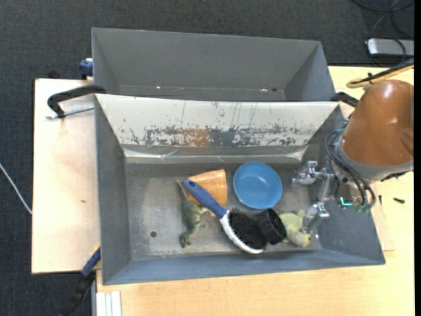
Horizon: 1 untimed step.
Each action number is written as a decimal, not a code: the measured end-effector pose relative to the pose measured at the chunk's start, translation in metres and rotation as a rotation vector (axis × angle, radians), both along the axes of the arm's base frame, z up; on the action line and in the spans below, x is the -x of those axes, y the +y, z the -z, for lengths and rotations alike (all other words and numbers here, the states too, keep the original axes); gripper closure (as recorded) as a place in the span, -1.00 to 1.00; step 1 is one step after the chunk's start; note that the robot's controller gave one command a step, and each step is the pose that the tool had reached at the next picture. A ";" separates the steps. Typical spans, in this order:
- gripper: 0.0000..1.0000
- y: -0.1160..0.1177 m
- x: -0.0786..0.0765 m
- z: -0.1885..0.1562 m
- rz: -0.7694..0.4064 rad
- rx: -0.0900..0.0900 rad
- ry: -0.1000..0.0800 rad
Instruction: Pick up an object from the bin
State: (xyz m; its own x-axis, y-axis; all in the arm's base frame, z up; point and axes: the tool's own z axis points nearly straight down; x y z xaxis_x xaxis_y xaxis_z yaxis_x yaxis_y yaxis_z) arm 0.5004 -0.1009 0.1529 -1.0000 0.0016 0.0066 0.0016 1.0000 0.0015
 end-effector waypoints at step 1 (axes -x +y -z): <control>-1.00 0.005 0.008 0.084 -0.034 0.001 -0.008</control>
Offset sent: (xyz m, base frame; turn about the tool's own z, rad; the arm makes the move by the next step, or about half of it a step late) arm -0.0089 0.0044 -0.0829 -0.0349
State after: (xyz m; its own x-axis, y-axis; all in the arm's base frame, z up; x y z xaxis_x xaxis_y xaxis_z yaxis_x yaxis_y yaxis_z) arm 0.4924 -0.0958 0.0687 -0.9995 -0.0322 -0.0017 -0.0322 0.9995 0.0008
